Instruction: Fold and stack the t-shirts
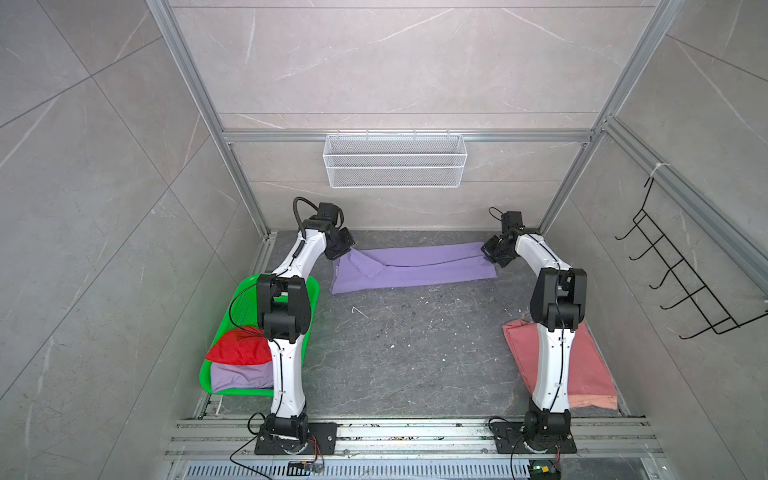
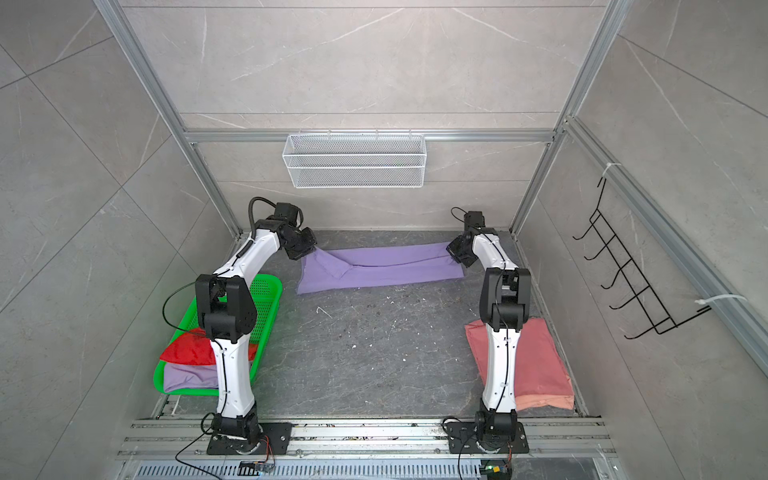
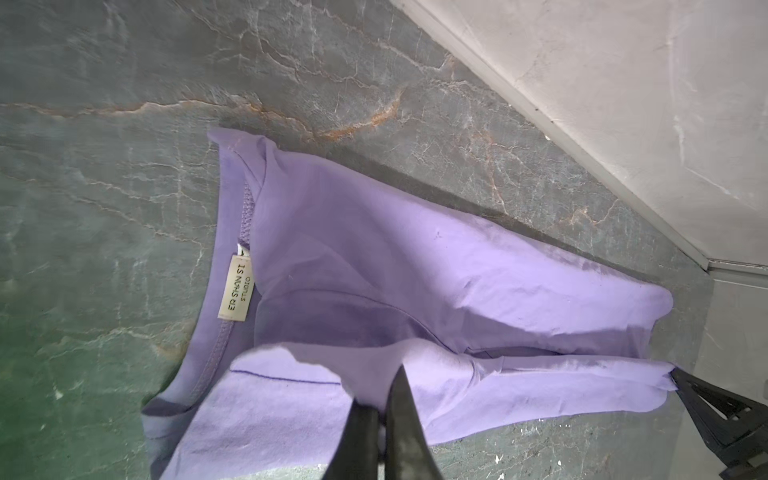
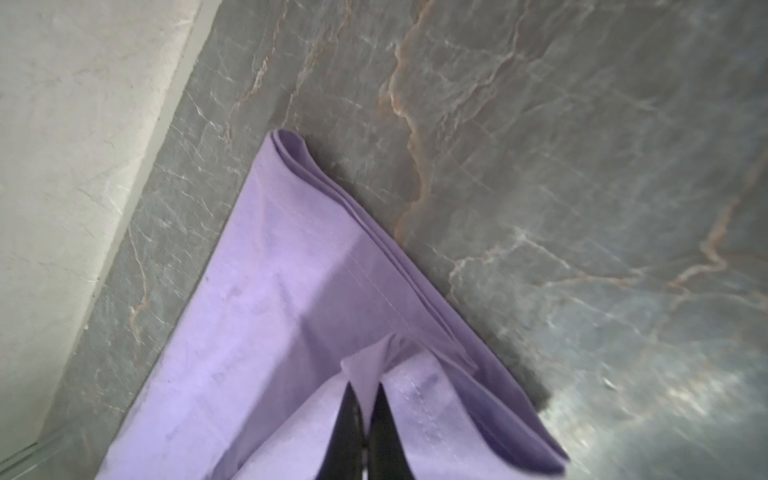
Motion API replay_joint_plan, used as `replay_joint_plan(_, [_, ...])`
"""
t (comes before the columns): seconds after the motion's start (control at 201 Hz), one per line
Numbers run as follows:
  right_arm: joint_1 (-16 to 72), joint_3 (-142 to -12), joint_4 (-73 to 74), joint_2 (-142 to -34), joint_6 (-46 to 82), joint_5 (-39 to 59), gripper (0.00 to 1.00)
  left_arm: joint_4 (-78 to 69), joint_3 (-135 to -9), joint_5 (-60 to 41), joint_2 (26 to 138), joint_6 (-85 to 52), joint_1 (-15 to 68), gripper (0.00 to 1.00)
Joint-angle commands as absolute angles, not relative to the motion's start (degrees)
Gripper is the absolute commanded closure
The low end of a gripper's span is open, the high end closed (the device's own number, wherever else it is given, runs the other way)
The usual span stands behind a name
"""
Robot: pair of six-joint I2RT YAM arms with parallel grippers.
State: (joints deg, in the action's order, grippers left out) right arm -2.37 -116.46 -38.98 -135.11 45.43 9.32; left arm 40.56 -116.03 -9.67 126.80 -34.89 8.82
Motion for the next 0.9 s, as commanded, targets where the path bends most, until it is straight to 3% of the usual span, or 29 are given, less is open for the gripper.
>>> replay_joint_plan(0.0, [-3.6, -119.3, -37.5, -137.9, 48.2, 13.3, 0.79, 39.2, -121.3, -12.3, 129.6, -34.5, 7.4, 0.85])
replay_joint_plan(0.045, [-4.2, -119.3, -35.3, -138.0, 49.0, 15.6, 0.63, 39.9, -123.2, -12.4, 131.1, -34.6, 7.1, 0.59])
replay_joint_plan(0.085, [-4.4, -118.6, -33.4, -137.4, 49.6, 16.3, 0.56, 40.2, -124.6, -12.0, 131.9, -34.9, 6.9, 0.44])
replay_joint_plan(0.204, [-4.7, -113.0, -25.7, -132.5, 48.9, 16.6, 0.51, 39.0, -123.8, -9.8, 130.6, -35.6, 6.8, 0.36])
replay_joint_plan(0.513, [-4.7, -98.7, -23.3, -120.8, 45.9, 16.9, 0.48, 38.2, -110.7, -6.9, 122.0, -38.6, 10.0, 0.33])
replay_joint_plan(0.717, [-4.7, -87.6, -20.9, -114.3, 45.4, 18.3, 0.48, 31.3, -97.6, -7.8, 116.8, -48.6, 15.5, 0.33])
replay_joint_plan(0.891, [-4.7, -81.2, -20.6, -110.6, 44.9, 18.5, 0.48, 26.9, -94.4, -6.0, 117.3, -55.7, 18.6, 0.35])
